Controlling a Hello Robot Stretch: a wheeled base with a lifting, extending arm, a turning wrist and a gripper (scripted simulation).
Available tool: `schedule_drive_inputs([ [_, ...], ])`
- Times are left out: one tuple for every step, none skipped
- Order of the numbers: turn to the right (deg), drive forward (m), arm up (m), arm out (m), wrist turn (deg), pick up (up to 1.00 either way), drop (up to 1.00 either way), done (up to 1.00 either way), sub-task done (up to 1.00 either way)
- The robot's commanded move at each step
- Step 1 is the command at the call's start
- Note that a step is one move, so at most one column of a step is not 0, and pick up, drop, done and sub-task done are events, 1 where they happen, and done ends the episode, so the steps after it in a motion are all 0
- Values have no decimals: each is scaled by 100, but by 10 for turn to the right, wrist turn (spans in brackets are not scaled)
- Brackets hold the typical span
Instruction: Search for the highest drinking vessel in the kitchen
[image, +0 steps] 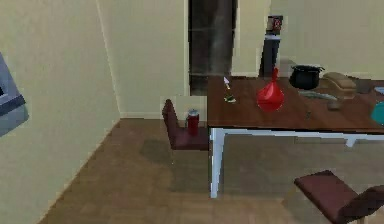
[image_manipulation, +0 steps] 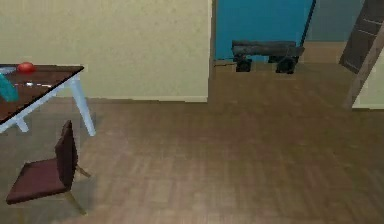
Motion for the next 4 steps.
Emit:
schedule_drive_inputs([
  [270, 0, 0, 0, 0, 0, 0, 0, 0],
  [0, 65, 0, 0, 0, 0, 0, 0, 0],
  [450, 0, 0, 0, 0, 0, 0, 0, 0],
  [450, 0, 0, 0, 0, 0, 0, 0, 0],
])
